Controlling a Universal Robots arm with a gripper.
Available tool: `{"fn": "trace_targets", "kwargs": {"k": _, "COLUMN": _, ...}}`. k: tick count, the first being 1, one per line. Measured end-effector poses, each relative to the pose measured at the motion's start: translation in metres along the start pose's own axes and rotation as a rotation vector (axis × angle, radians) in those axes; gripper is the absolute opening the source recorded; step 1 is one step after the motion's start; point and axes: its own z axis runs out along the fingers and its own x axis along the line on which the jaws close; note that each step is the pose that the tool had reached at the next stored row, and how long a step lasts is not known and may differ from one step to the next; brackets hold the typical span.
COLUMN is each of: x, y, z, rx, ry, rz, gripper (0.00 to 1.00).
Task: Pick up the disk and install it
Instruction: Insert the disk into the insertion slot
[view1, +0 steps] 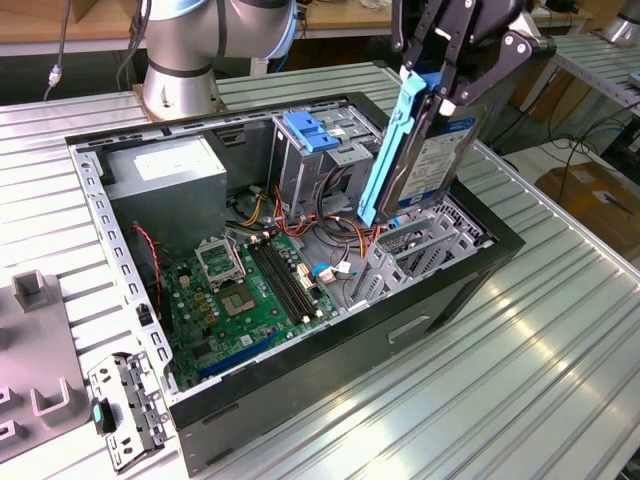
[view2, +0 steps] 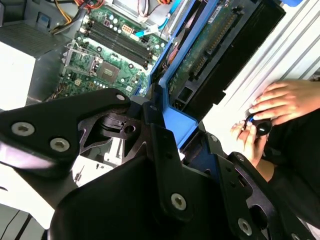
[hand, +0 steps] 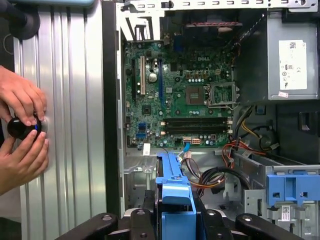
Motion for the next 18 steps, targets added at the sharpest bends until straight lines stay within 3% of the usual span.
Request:
{"fn": "trace_targets", "kwargs": {"k": 3, "x": -0.0006, "y": -0.0152, "z": 0.0044, "rx": -0.0001, "ry": 0.0001, "rz": 0.000, "gripper": 0.37}}
{"fn": "trace_targets", "kwargs": {"k": 5, "x": -0.0009, "y": -0.0218, "z": 0.0077, "rx": -0.0001, "ry": 0.0003, "rz": 0.000, "gripper": 0.37}}
{"fn": "trace_targets", "kwargs": {"k": 9, "x": -0.0010, "y": -0.0237, "z": 0.0155, "rx": 0.0039, "ry": -0.0003, "rz": 0.001, "gripper": 0.37}}
{"fn": "trace_targets", "kwargs": {"k": 18, "x": -0.0003, "y": -0.0315, "z": 0.0279, "rx": 0.0040, "ry": 0.0001, "rz": 0.001, "gripper": 0.37}}
